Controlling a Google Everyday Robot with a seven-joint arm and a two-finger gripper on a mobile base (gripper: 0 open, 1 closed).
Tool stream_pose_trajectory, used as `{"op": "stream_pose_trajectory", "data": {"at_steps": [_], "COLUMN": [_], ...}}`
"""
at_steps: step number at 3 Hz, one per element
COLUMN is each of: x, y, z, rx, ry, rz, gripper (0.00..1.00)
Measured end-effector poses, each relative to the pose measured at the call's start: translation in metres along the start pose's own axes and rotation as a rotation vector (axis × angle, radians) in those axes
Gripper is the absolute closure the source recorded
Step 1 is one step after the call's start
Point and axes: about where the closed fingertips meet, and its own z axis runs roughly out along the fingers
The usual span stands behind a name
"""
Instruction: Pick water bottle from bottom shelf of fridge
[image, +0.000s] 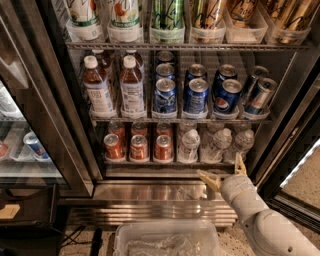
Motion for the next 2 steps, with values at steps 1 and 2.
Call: {"op": "stream_pose_trajectory", "data": {"at_steps": [1,2], "x": [0.0059,0.011], "y": [0.0002,0.0008], "z": [0.0086,0.0171], "rx": [-0.004,-0.011], "ry": [-0.016,-0.036], "rz": [0.036,0.073], "gripper": [0.27,0.25]}}
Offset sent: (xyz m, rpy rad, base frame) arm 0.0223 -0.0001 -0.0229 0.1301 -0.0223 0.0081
